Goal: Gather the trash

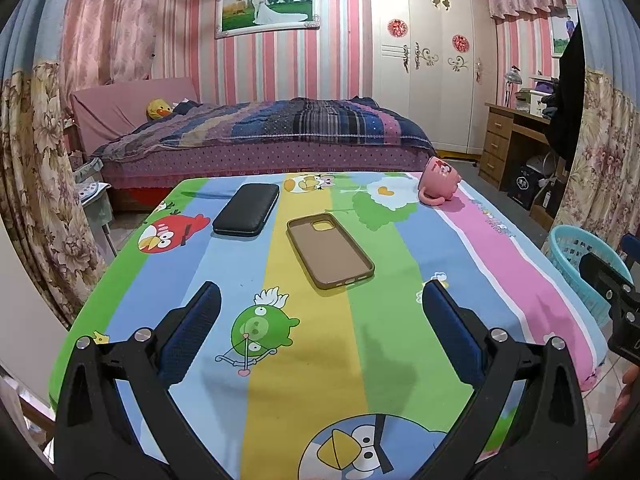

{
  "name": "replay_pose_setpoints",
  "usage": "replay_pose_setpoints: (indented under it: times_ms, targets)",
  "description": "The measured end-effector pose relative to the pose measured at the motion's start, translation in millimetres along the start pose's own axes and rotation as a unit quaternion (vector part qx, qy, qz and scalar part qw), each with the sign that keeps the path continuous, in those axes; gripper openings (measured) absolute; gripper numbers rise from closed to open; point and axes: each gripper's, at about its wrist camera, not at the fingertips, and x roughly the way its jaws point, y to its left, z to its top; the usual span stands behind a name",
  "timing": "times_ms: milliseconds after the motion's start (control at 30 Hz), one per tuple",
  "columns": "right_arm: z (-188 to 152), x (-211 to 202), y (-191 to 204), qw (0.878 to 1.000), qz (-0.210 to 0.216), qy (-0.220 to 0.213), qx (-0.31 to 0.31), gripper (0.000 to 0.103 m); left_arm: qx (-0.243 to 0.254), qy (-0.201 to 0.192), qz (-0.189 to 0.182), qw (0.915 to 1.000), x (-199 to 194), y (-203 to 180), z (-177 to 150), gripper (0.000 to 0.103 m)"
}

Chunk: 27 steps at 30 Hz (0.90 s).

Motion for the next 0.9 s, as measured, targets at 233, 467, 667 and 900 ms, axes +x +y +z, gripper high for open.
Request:
replay_pose_setpoints:
  times_ms: [233,467,667,900]
  targets:
    - [0.0,-2.1,-2.0,1.000,-0.002,-0.003,0.000,0.098,-0.001,-0.001,0.001,1.0000,-0.4,0.0,0.7,0.097]
    - [0.0,-2.6,-2.5,1.000,-0.002,-0.003,0.000,0.098,0.000,-0.002,0.000,1.0000,-0.6,-0.7,-0.1,0.097]
    - [-0.3,-2.4,-2.7,1.000,-0.002,-0.003,-0.001,0.098,0.000,-0.002,0.000,1.0000,-0.8,-1.0,-0.1,0.097]
    - [-0.6,-2.4,-2.6,1.000,-0.002,-0.003,-0.001,0.098,0.000,-0.003,0.001,1.0000,-0.9,-1.2,-0.2,0.097]
